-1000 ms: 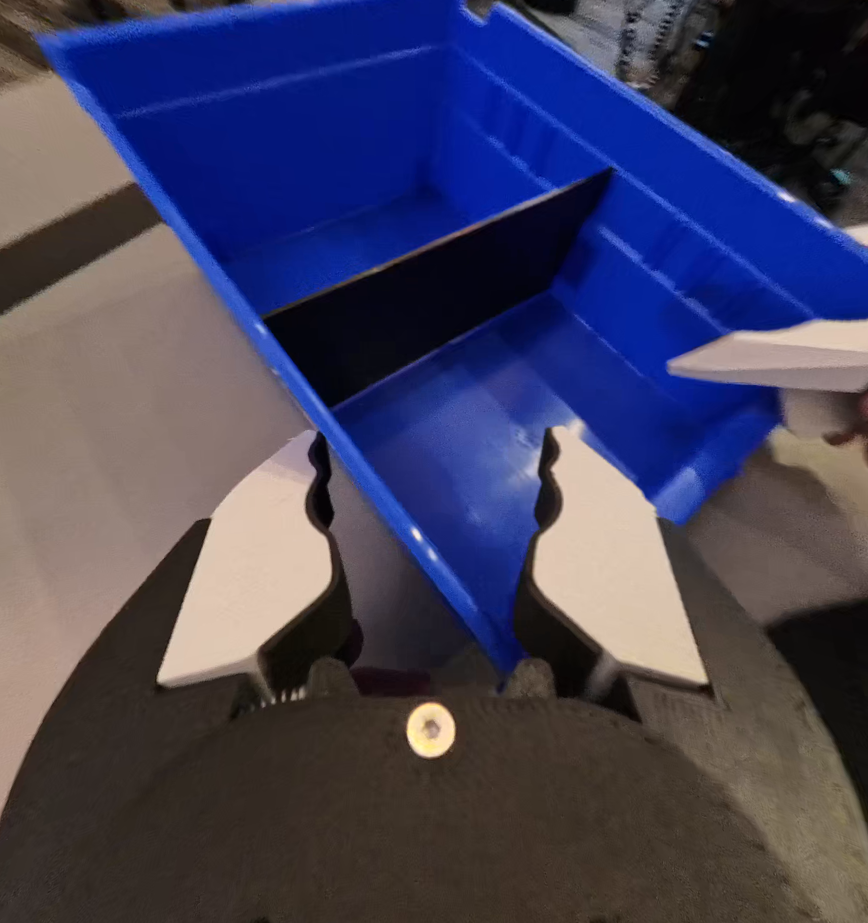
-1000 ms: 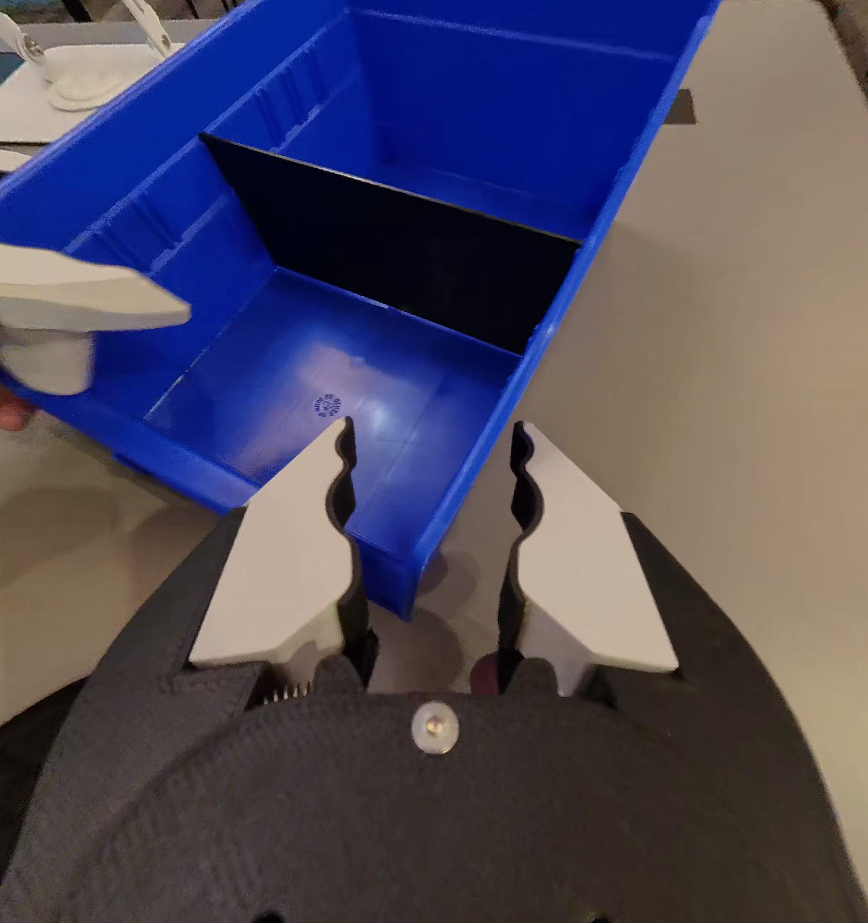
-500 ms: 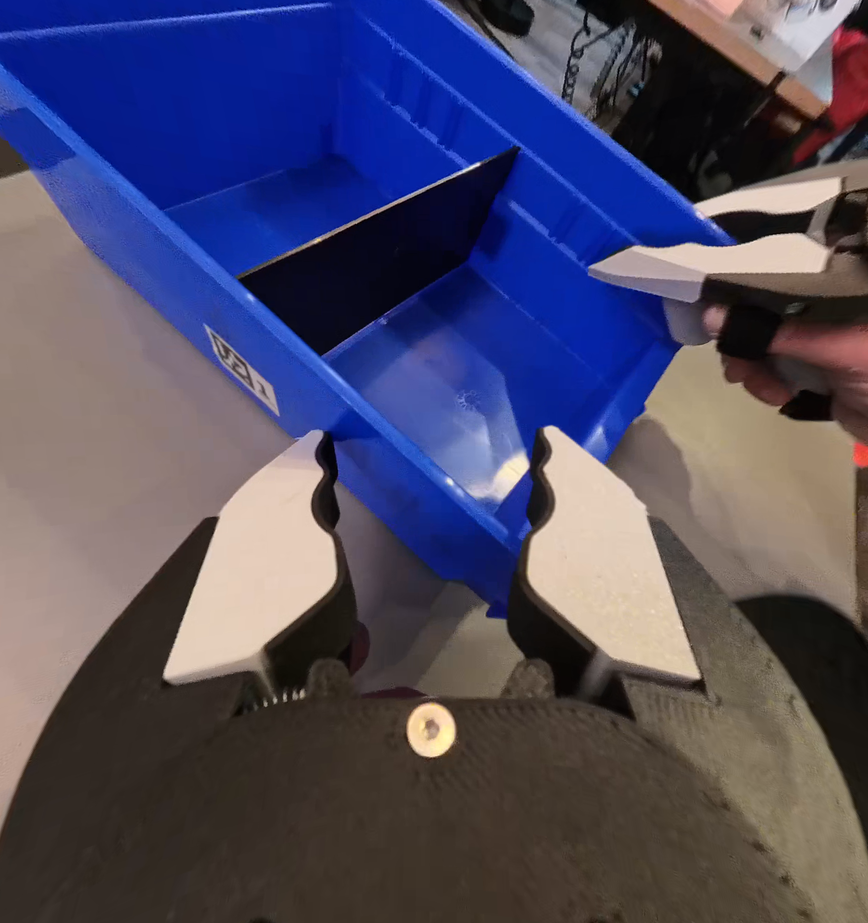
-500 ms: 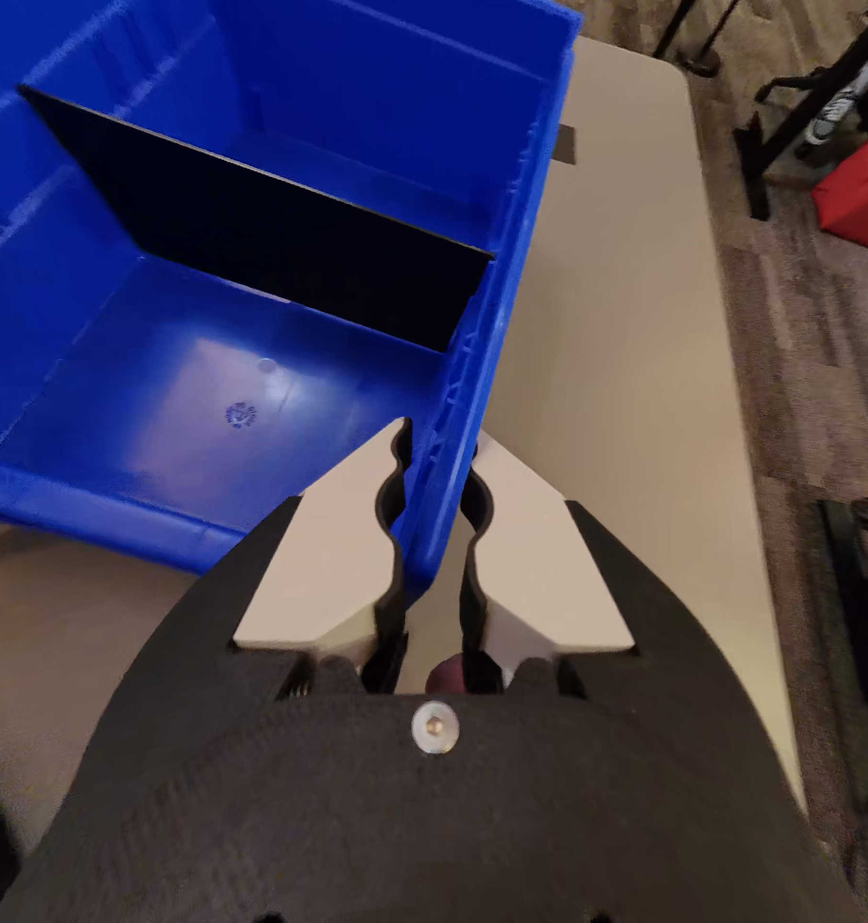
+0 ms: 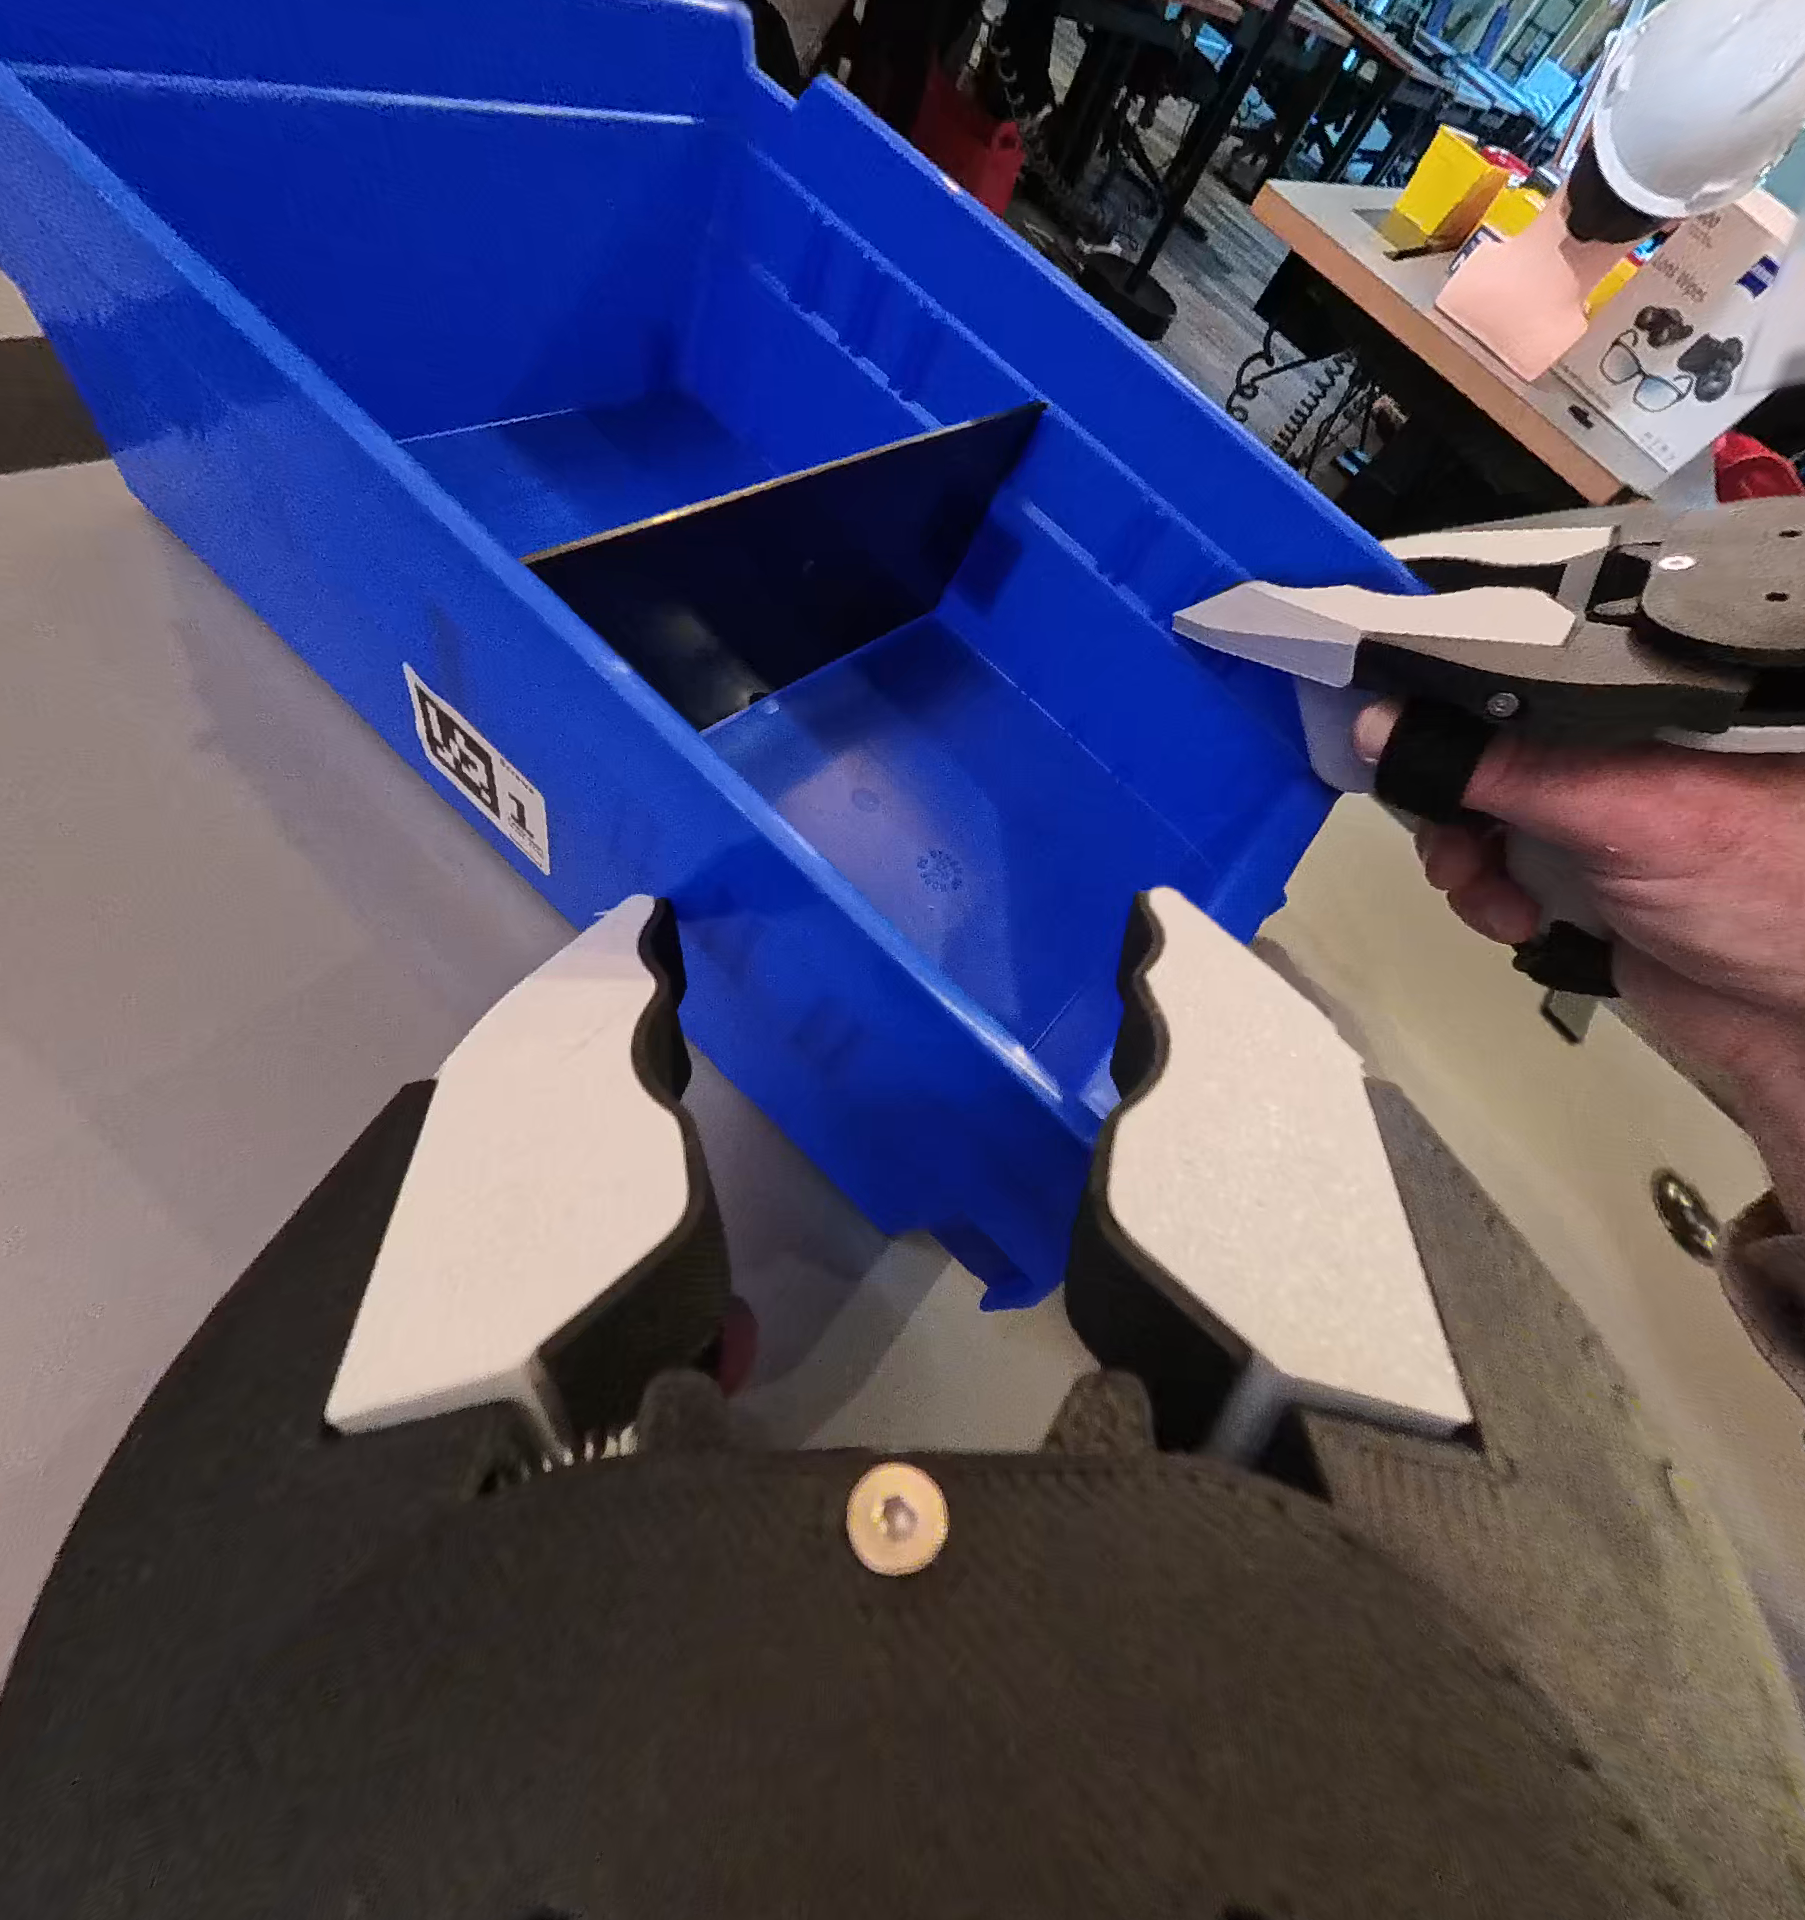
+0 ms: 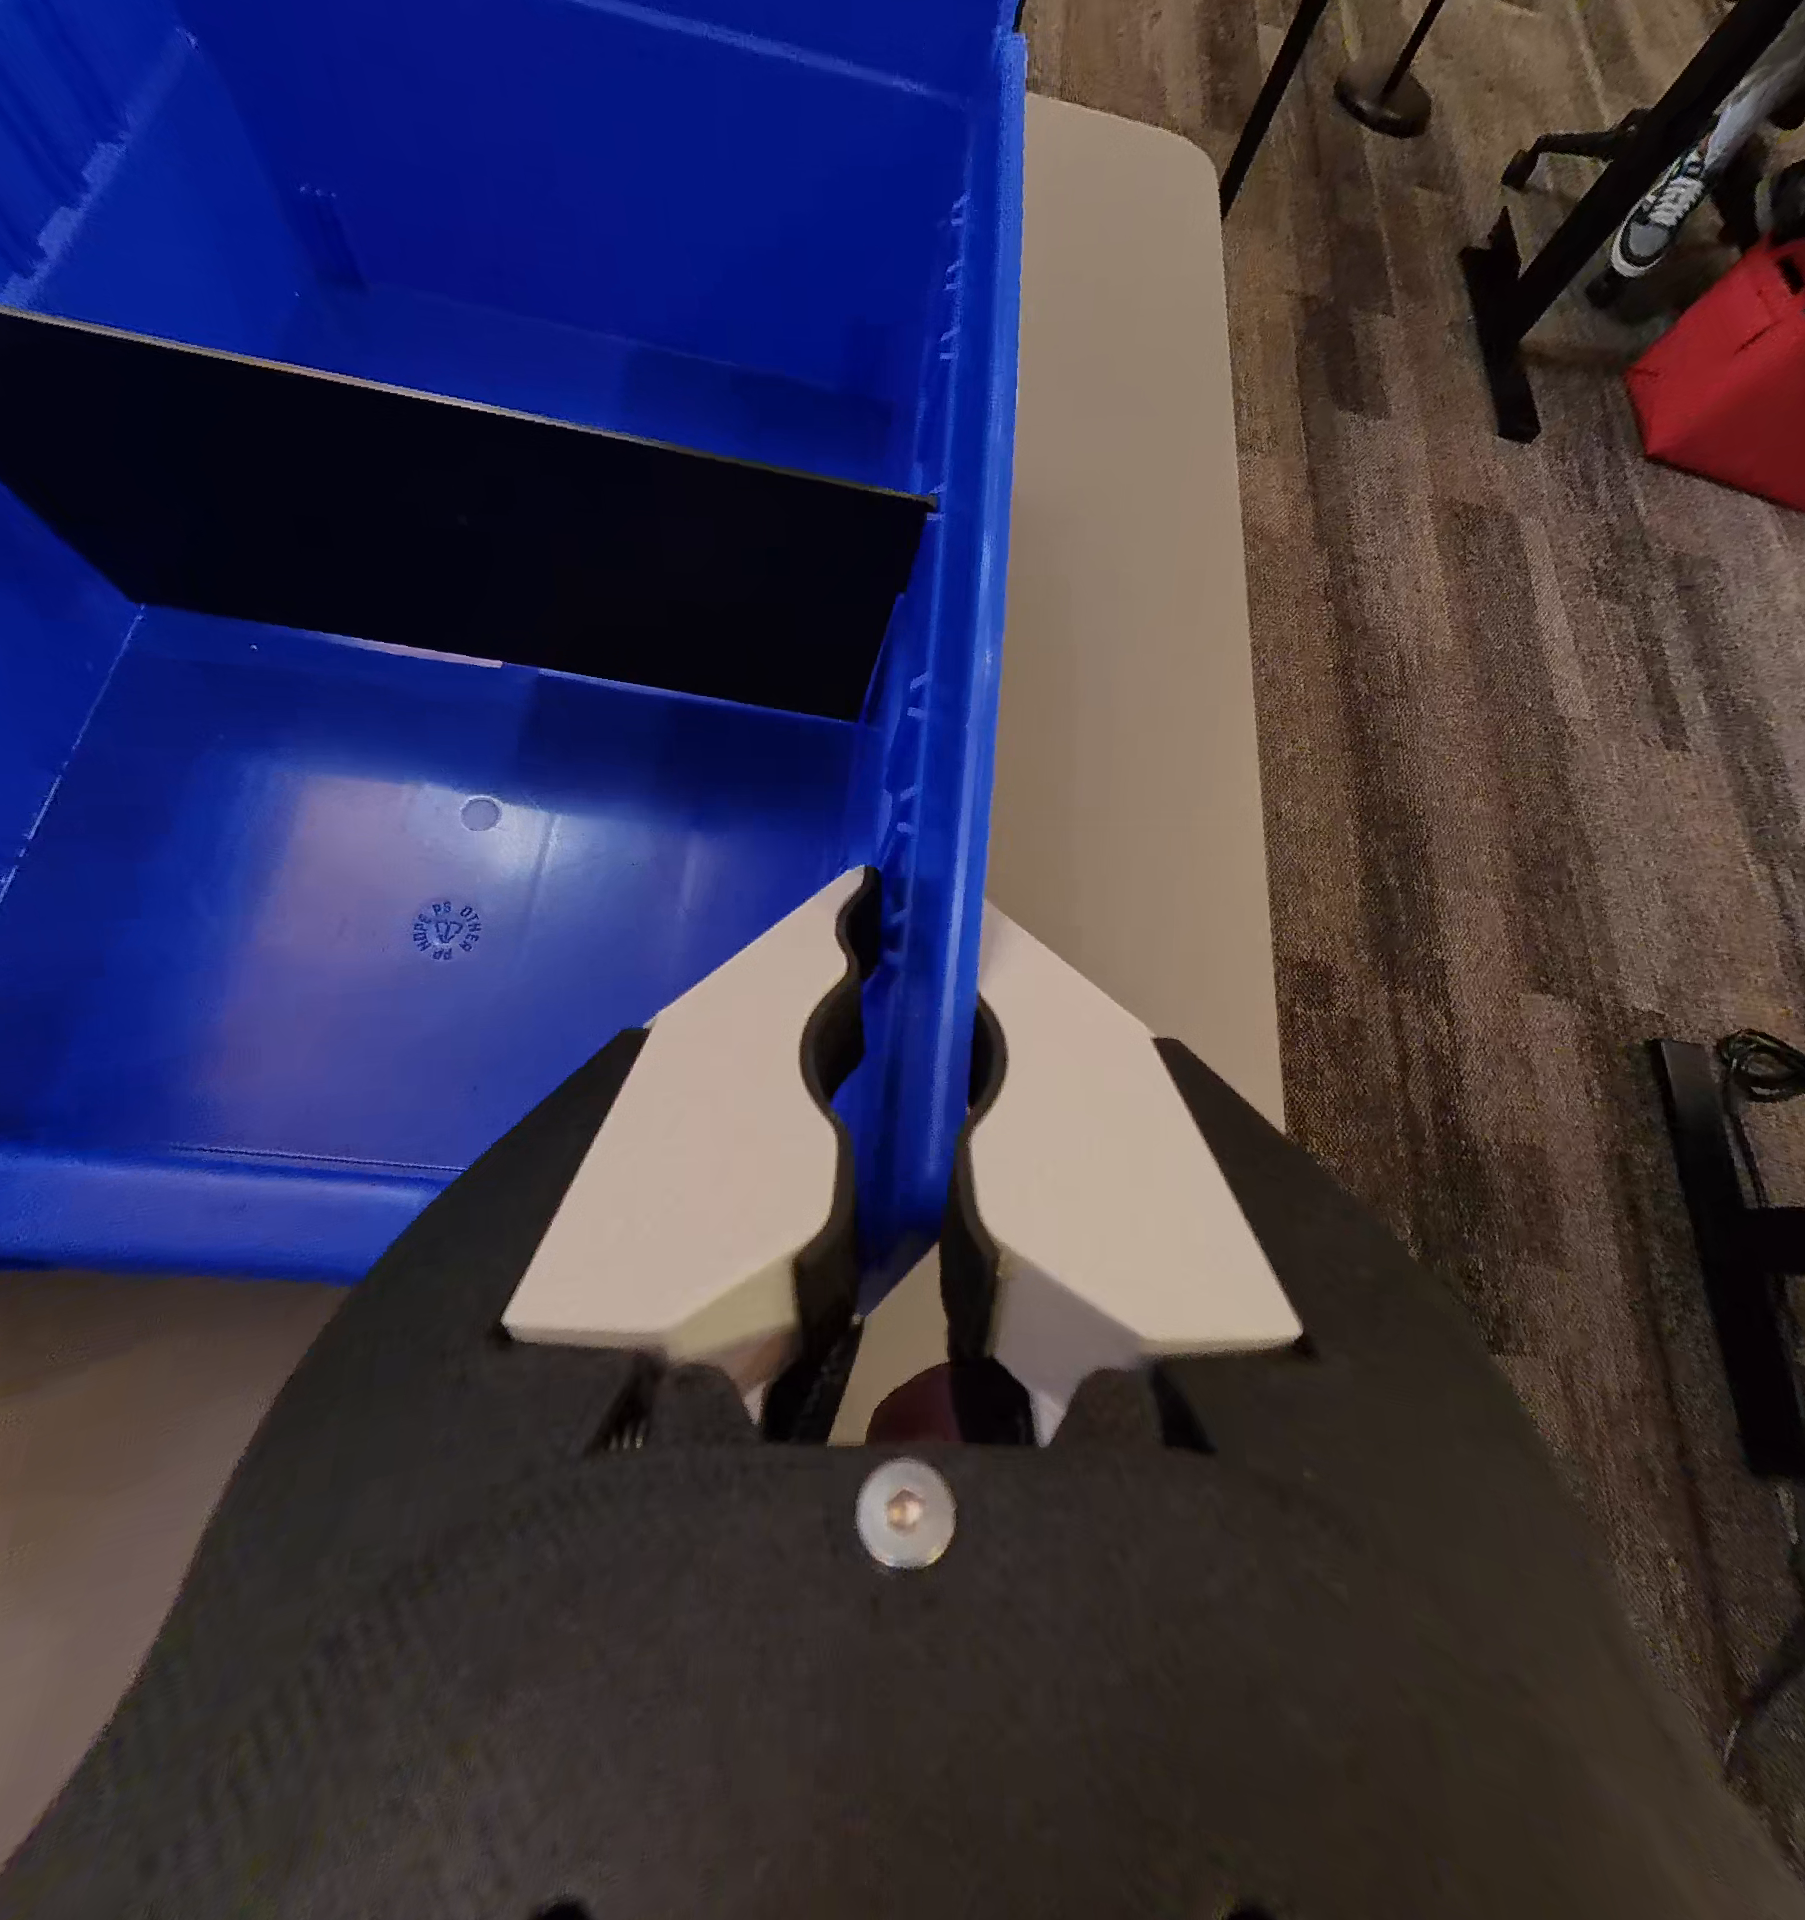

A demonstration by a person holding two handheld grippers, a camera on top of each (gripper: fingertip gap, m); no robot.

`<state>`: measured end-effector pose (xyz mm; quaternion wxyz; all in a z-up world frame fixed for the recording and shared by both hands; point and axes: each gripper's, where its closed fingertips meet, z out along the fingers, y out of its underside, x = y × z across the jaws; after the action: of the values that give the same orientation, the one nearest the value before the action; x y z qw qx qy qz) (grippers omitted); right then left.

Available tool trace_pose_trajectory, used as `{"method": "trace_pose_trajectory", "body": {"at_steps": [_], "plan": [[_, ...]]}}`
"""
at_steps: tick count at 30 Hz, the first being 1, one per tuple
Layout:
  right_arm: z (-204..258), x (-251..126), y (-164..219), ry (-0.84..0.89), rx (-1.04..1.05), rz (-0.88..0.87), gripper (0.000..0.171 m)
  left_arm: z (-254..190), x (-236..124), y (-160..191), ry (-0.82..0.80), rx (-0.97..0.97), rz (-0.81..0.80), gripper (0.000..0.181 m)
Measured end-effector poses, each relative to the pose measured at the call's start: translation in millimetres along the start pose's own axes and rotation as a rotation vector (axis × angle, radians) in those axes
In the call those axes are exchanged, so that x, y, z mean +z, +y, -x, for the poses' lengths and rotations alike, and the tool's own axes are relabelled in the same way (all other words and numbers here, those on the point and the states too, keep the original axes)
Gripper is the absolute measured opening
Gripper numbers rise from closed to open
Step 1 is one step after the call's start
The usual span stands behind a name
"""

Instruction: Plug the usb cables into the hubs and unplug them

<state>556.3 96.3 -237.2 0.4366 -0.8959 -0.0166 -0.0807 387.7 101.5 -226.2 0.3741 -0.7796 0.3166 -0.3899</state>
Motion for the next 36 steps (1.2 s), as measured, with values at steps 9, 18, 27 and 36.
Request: {"method": "trace_pose_trajectory", "body": {"at_steps": [9,18,27,36], "plan": [[-19.3,-36.5,-20.7,0.104,0.025,-0.149,0.052,13.2,-32.6,-22.2,-0.012,0.084,-0.094,0.105],[98.3,-123.1,-133.7,-0.003,-0.198,-0.432,0.050,77.9,-188.6,-84.9,-0.105,0.278,-0.266,0.095],[261.5,-167.7,-243.3,-0.335,-0.211,-0.682,0.044,213.4,-354.9,-155.5,-0.442,0.358,-0.518,0.090],[319.8,-139.6,-261.6,-0.456,-0.231,-0.733,0.042,269.3,-412.2,-171.1,-0.490,0.282,-0.637,0.083]]}}
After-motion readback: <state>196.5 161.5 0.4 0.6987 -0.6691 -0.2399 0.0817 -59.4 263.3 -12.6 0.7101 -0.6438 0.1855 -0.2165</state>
